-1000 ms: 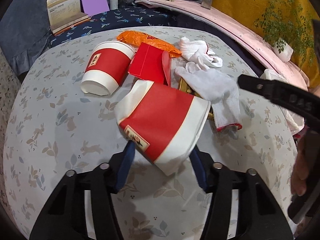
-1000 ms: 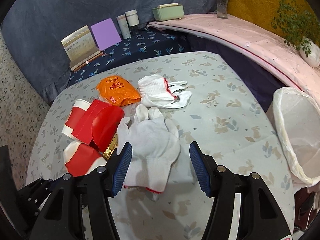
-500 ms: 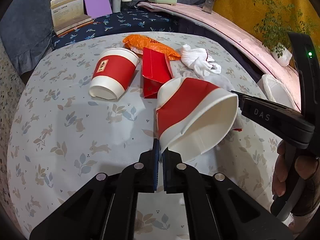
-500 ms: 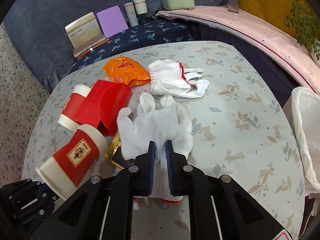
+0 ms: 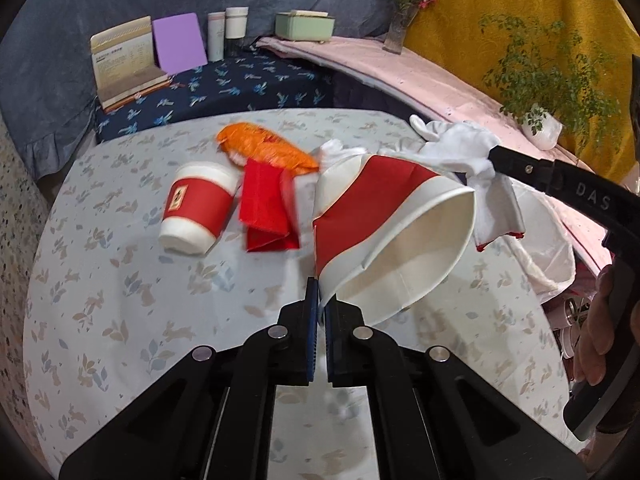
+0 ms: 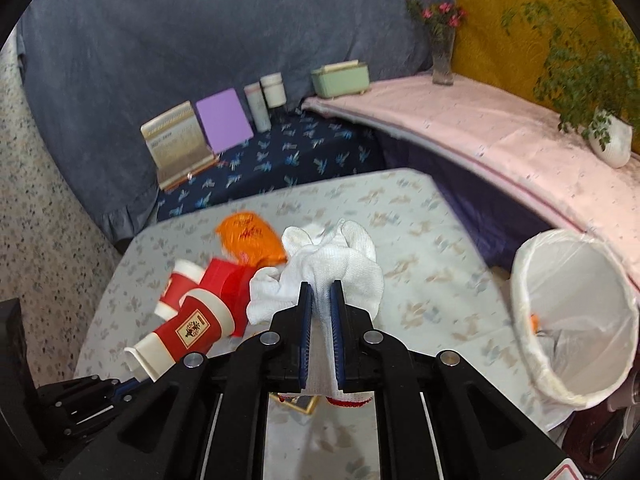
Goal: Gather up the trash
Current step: 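Carry cup and glove over the white bin and open both tools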
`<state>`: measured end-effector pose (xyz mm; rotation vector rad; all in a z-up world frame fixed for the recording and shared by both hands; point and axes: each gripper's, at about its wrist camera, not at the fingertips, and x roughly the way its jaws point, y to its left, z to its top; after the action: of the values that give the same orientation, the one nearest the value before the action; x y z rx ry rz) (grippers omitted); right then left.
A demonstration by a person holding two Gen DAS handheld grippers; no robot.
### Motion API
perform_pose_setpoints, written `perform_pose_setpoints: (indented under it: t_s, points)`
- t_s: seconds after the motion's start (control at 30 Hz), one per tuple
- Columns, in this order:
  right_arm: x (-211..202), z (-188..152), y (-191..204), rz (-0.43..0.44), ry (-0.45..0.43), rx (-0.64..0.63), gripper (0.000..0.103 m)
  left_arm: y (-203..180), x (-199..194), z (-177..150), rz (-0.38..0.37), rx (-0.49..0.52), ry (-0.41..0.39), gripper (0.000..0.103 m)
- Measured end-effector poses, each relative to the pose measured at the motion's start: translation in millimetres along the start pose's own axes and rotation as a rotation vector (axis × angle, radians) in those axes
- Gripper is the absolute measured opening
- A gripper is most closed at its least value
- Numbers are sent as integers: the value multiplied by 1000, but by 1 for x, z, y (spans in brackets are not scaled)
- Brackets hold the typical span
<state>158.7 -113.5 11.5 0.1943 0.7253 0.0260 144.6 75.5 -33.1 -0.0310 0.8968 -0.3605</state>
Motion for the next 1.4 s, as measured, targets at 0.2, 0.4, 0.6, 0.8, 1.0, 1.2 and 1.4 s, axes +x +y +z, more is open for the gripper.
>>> perform_pose_setpoints:
  t_s: [0.2, 0.4, 0.6, 0.8, 1.0, 1.2, 1.4]
  points:
    - [-35, 19, -34, -48, -78, 27, 9, -43, -4, 21, -43, 52, -32, 3]
    - [-63, 27, -78, -110, -131, 65, 9, -98, 4, 39, -87, 119, -46, 3]
    - [-84, 26, -128, -184, -158, 112, 9, -148, 13, 49, -136, 174, -55, 3]
    - [-97, 20, -177, -245, -169, 173, 9, -195, 24, 57, -180, 233, -51, 3]
    - [-100, 10, -219, -295, -161, 231, 9, -234, 38, 62, -226, 271, -37, 3]
    - [-97, 1, -249, -324, -137, 267, 10, -269, 53, 65, -237, 328, -35, 3]
    - [-93, -5, -266, -340, -124, 293, 15, -293, 69, 69, -255, 349, -24, 4]
